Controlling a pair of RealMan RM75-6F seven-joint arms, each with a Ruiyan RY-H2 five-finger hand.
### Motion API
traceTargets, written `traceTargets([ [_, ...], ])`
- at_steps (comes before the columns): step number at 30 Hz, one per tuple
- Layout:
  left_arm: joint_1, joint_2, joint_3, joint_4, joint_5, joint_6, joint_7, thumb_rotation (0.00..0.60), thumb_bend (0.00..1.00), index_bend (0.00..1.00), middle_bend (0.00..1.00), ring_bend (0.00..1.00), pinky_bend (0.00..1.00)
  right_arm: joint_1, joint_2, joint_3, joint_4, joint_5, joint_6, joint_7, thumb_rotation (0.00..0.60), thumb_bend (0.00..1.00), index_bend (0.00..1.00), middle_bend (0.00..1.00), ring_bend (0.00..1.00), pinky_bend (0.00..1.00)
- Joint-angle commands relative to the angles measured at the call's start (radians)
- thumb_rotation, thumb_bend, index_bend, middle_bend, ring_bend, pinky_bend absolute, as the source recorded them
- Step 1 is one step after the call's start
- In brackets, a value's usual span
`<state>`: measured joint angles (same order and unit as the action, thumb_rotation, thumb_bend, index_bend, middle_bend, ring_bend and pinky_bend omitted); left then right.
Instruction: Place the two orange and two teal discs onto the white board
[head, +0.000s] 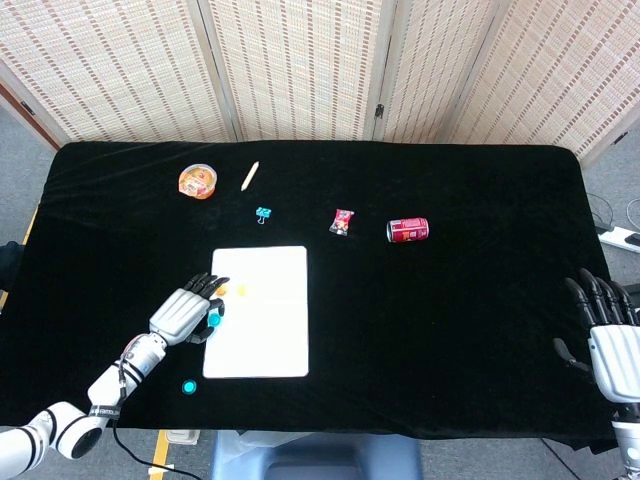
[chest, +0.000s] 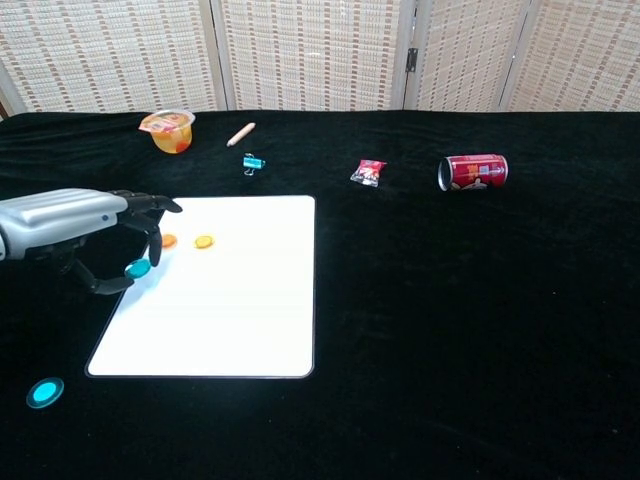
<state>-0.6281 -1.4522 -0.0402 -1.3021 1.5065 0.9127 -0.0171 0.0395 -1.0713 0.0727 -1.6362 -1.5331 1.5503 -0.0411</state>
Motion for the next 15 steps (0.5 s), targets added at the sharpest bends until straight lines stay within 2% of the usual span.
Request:
traceTargets([
  [1, -0.005, -0.008, 0.000, 0.004, -0.006, -0.005, 0.007, 0.600, 0.45, 0.49, 0.09, 0.00, 0.00, 0.000, 0.000, 0.000, 0.000, 0.001, -0.001, 0.000, 0.600, 0.35, 0.00, 0.02, 0.03, 0.00],
  [15, -0.015, -0.013, 0.021, -0.024, -0.027, -0.018, 0.046, 0.600, 0.44, 0.47, 0.09, 0.00, 0.00, -0.004, -0.001, -0.001, 0.002, 0.006, 0.000, 0.002, 0.600, 0.35, 0.00, 0.02, 0.02, 0.00],
])
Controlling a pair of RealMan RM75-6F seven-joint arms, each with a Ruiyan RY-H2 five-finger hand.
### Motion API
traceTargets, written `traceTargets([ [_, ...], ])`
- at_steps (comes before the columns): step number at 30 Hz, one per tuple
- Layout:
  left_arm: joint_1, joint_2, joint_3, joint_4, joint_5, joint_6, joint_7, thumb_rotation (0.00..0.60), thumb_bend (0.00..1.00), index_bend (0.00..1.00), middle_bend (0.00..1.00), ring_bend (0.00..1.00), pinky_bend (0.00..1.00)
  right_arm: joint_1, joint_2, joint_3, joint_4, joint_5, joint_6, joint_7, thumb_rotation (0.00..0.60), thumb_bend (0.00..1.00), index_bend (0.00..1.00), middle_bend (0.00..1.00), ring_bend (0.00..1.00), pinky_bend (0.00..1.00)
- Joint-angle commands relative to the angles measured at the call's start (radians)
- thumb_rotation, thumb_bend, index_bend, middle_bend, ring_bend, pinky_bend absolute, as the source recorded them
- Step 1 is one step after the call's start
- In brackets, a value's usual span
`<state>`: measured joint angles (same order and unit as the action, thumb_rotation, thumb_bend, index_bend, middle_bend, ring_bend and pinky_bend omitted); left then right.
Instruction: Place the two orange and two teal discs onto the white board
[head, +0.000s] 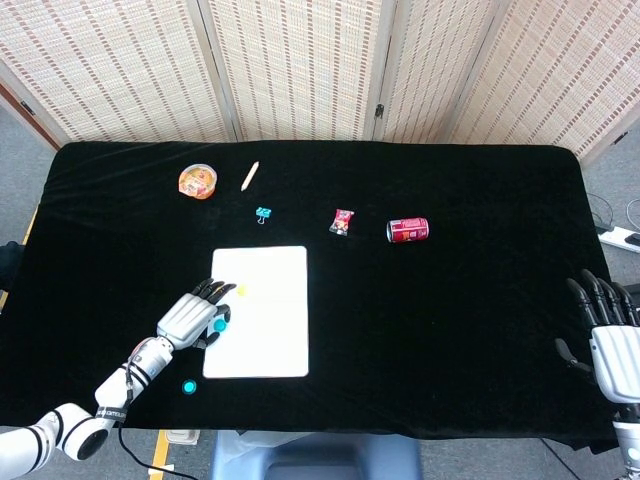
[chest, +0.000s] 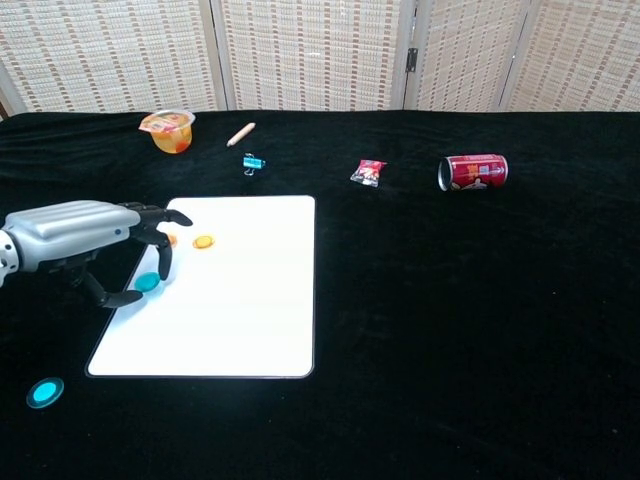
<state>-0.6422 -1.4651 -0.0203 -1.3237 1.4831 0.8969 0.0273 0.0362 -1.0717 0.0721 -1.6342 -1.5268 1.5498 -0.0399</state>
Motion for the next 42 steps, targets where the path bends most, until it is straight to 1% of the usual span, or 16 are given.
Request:
traceTargets([
  [1, -0.001, 0.000, 0.002, -0.003, -0.005, -0.003, 0.003, 0.600, 0.45, 0.47, 0.09, 0.00, 0.00, -0.001, 0.000, 0.000, 0.001, -0.001, 0.001, 0.000, 0.600, 0.35, 0.00, 0.02, 0.02, 0.00],
  [7, -0.003, -0.001, 0.005, -0.006, -0.013, -0.004, 0.008, 0.600, 0.44, 0.43, 0.09, 0.00, 0.00, -0.002, 0.001, 0.000, -0.002, 0.001, 0.003, 0.000, 0.600, 0.35, 0.00, 0.02, 0.02, 0.00],
  [9, -0.001, 0.001, 0.006, -0.012, -0.012, 0.004, 0.012, 0.600, 0.42, 0.38, 0.09, 0.00, 0.00, -0.004, 0.001, -0.001, 0.000, -0.001, 0.005, 0.001, 0.600, 0.35, 0.00, 0.02, 0.02, 0.00],
  [12, 0.005, 0.004, 0.010, -0.023, -0.002, 0.027, 0.007, 0.600, 0.36, 0.28, 0.08, 0.00, 0.00, -0.005, 0.001, 0.000, 0.001, -0.001, 0.008, 0.002, 0.600, 0.35, 0.00, 0.02, 0.02, 0.00],
  [14, 0.011, 0.013, 0.013, -0.031, 0.006, 0.044, 0.005, 0.600, 0.35, 0.27, 0.08, 0.00, 0.00, -0.004, 0.002, 0.001, -0.002, -0.001, 0.007, 0.001, 0.600, 0.35, 0.00, 0.02, 0.02, 0.00],
  [16, 0.018, 0.025, 0.017, -0.040, 0.013, 0.060, 0.002, 0.600, 0.35, 0.29, 0.08, 0.00, 0.00, -0.004, 0.004, 0.001, -0.004, -0.003, 0.007, 0.000, 0.600, 0.35, 0.00, 0.02, 0.02, 0.00],
  [19, 0.035, 0.059, 0.032, -0.058, 0.035, 0.095, 0.001, 0.600, 0.35, 0.35, 0.08, 0.00, 0.00, -0.005, 0.006, 0.001, -0.004, -0.003, 0.010, 0.000, 0.600, 0.34, 0.00, 0.02, 0.02, 0.00],
  [21, 0.051, 0.088, 0.048, -0.073, 0.056, 0.123, -0.002, 0.600, 0.35, 0.39, 0.08, 0.00, 0.00, -0.006, 0.006, 0.001, -0.006, -0.005, 0.012, -0.001, 0.600, 0.35, 0.00, 0.02, 0.02, 0.00],
  [25, 0.083, 0.140, 0.088, -0.092, 0.108, 0.181, -0.013, 0.600, 0.36, 0.44, 0.08, 0.00, 0.00, -0.003, 0.006, 0.000, -0.011, -0.009, 0.009, -0.007, 0.600, 0.35, 0.00, 0.02, 0.02, 0.00],
  [29, 0.121, 0.187, 0.141, -0.101, 0.170, 0.236, -0.023, 0.600, 0.36, 0.45, 0.08, 0.00, 0.00, -0.003, 0.003, -0.002, -0.017, -0.015, 0.011, -0.014, 0.600, 0.35, 0.00, 0.02, 0.02, 0.00],
  [33, 0.156, 0.208, 0.186, -0.102, 0.220, 0.284, -0.044, 0.600, 0.36, 0.45, 0.08, 0.00, 0.00, -0.001, 0.001, -0.003, -0.021, -0.019, 0.010, -0.021, 0.600, 0.35, 0.00, 0.02, 0.02, 0.00],
  [37, 0.185, 0.211, 0.225, -0.092, 0.265, 0.315, -0.051, 0.600, 0.36, 0.44, 0.08, 0.00, 0.00, 0.002, -0.001, -0.004, -0.026, -0.024, 0.006, -0.028, 0.600, 0.35, 0.00, 0.02, 0.02, 0.00],
  [42, 0.210, 0.191, 0.254, -0.079, 0.303, 0.331, -0.050, 0.600, 0.36, 0.43, 0.08, 0.00, 0.00, 0.005, -0.004, -0.005, -0.025, -0.028, 0.004, -0.029, 0.600, 0.35, 0.00, 0.02, 0.02, 0.00],
])
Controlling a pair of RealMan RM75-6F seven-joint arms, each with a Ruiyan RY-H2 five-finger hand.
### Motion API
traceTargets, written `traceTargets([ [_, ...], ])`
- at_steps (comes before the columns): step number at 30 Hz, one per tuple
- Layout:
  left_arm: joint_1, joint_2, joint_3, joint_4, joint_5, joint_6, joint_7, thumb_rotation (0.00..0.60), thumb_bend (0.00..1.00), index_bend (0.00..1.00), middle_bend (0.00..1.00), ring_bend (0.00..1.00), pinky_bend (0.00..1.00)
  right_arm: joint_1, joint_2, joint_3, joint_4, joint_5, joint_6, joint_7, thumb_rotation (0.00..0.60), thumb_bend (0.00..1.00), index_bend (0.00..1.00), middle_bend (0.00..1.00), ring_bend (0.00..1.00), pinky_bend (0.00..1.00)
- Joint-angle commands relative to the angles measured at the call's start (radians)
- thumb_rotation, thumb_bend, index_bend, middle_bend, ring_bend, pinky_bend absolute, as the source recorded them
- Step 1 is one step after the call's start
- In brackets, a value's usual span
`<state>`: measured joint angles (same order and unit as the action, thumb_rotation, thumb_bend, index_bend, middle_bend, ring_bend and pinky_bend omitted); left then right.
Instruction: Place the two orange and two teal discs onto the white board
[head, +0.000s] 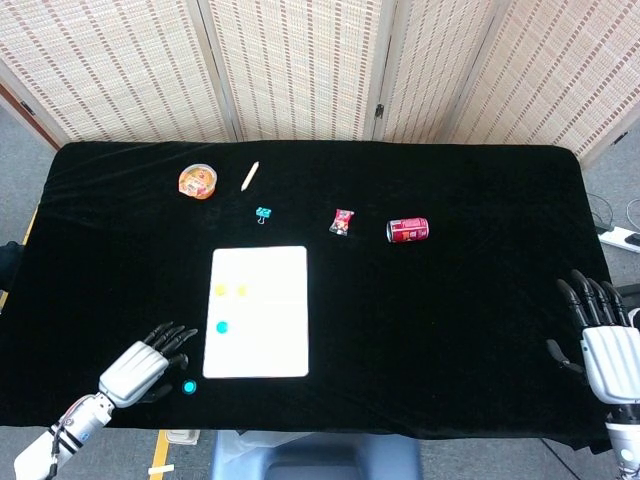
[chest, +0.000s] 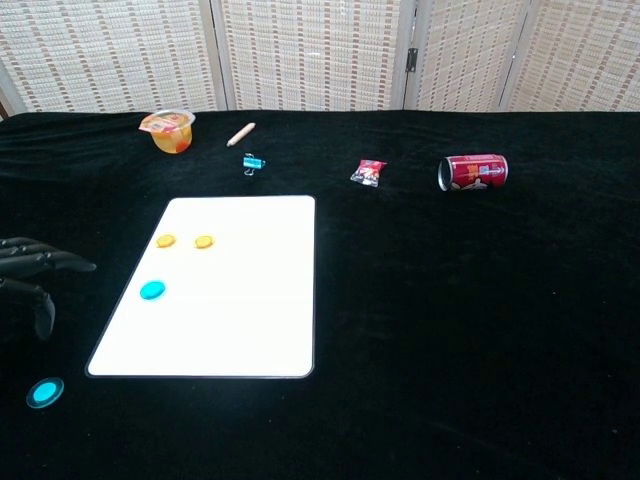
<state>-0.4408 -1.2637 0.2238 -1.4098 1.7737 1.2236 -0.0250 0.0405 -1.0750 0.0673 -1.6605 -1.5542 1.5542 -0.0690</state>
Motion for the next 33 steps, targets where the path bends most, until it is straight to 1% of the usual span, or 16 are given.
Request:
traceTargets([
  [1, 0.011, -0.015, 0.012, 0.009, 0.017, 0.004, 0.007, 0.600, 0.36, 0.43, 0.08, 0.00, 0.00, 0.001, -0.002, -0.001, 0.001, -0.001, -0.002, 0.001, 0.600, 0.35, 0.00, 0.02, 0.02, 0.00],
  [5, 0.015, -0.037, 0.015, 0.011, 0.026, -0.006, 0.023, 0.600, 0.36, 0.42, 0.08, 0.00, 0.00, 0.003, -0.001, -0.001, 0.001, -0.004, -0.002, 0.002, 0.600, 0.35, 0.00, 0.02, 0.02, 0.00],
  [12, 0.010, -0.070, -0.008, 0.021, 0.008, -0.041, 0.062, 0.600, 0.36, 0.41, 0.08, 0.00, 0.00, -0.001, 0.000, -0.003, 0.010, 0.000, 0.001, 0.011, 0.600, 0.35, 0.00, 0.02, 0.02, 0.00],
  [20, 0.013, -0.076, -0.015, 0.026, -0.015, -0.062, 0.068, 0.600, 0.36, 0.40, 0.08, 0.00, 0.00, -0.003, -0.001, -0.003, 0.016, 0.004, 0.000, 0.016, 0.600, 0.35, 0.00, 0.02, 0.02, 0.00],
  [33, 0.016, -0.096, -0.013, 0.038, -0.010, -0.069, 0.063, 0.600, 0.36, 0.42, 0.08, 0.00, 0.00, -0.001, -0.002, -0.003, 0.013, 0.004, -0.002, 0.012, 0.600, 0.35, 0.00, 0.02, 0.02, 0.00],
])
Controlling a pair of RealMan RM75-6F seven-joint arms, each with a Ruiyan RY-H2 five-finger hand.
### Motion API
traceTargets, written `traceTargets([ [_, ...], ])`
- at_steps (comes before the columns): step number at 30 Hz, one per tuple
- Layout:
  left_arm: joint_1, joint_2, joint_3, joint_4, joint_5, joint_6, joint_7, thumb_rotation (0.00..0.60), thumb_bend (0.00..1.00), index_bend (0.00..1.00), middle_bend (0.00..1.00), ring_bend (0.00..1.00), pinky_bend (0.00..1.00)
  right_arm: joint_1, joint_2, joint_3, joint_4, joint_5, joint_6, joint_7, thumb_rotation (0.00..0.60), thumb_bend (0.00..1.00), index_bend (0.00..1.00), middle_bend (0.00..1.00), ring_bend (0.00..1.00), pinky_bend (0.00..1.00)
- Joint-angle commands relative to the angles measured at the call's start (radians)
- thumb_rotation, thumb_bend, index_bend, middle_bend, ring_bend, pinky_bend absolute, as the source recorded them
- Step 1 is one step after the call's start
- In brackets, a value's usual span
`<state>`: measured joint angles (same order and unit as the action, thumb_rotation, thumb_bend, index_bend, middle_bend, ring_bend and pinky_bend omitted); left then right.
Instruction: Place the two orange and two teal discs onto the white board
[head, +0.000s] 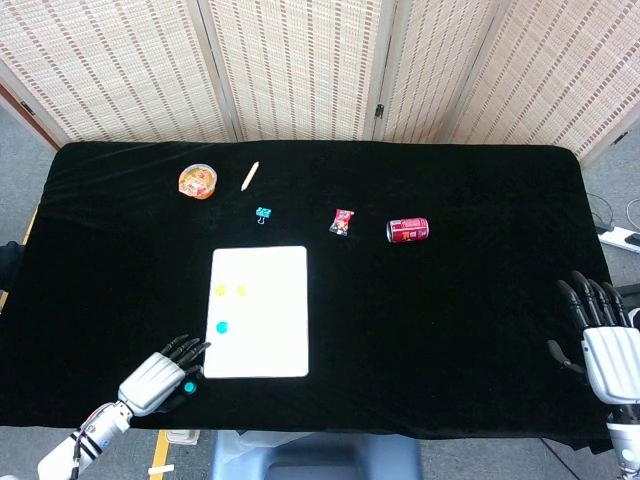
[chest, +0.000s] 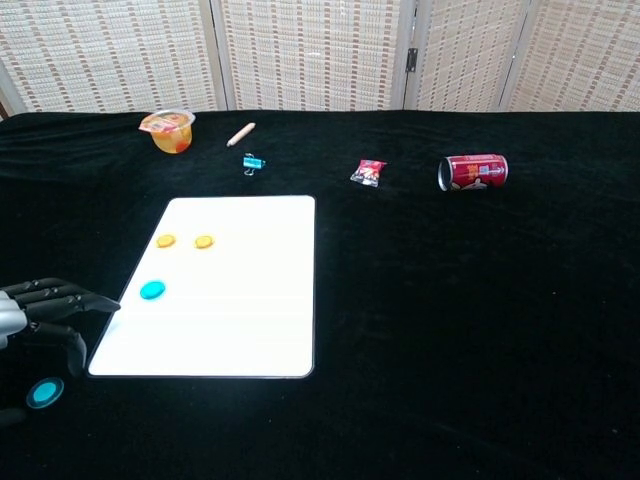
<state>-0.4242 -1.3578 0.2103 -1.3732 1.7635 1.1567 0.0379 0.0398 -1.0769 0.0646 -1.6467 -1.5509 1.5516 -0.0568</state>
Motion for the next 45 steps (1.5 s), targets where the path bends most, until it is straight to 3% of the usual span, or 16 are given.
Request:
traceTargets([
  [1, 0.000, -0.002, 0.001, 0.002, 0.000, -0.003, -0.001, 0.600, 0.36, 0.42, 0.08, 0.00, 0.00, -0.001, 0.001, 0.000, -0.001, 0.001, 0.001, -0.001, 0.600, 0.34, 0.00, 0.02, 0.02, 0.00],
  [11, 0.003, -0.012, 0.004, 0.015, 0.003, 0.000, -0.019, 0.600, 0.36, 0.49, 0.08, 0.00, 0.00, -0.001, 0.001, -0.001, -0.005, 0.000, 0.000, -0.005, 0.600, 0.35, 0.00, 0.02, 0.01, 0.00],
  [25, -0.004, 0.012, -0.012, 0.006, -0.001, 0.013, -0.029, 0.600, 0.41, 0.50, 0.09, 0.00, 0.00, -0.001, 0.001, -0.001, -0.006, 0.001, 0.000, -0.007, 0.600, 0.35, 0.00, 0.02, 0.01, 0.00],
  [34, -0.067, 0.051, -0.096, -0.048, -0.022, 0.018, -0.078, 0.600, 0.41, 0.50, 0.09, 0.00, 0.00, -0.001, 0.003, 0.002, -0.003, 0.002, 0.002, -0.001, 0.600, 0.35, 0.00, 0.02, 0.01, 0.00],
  [45, -0.216, -0.020, -0.216, -0.049, -0.134, -0.168, -0.097, 0.600, 0.41, 0.49, 0.09, 0.00, 0.00, -0.003, 0.005, 0.002, -0.001, 0.010, 0.000, 0.003, 0.600, 0.35, 0.00, 0.02, 0.01, 0.00],
])
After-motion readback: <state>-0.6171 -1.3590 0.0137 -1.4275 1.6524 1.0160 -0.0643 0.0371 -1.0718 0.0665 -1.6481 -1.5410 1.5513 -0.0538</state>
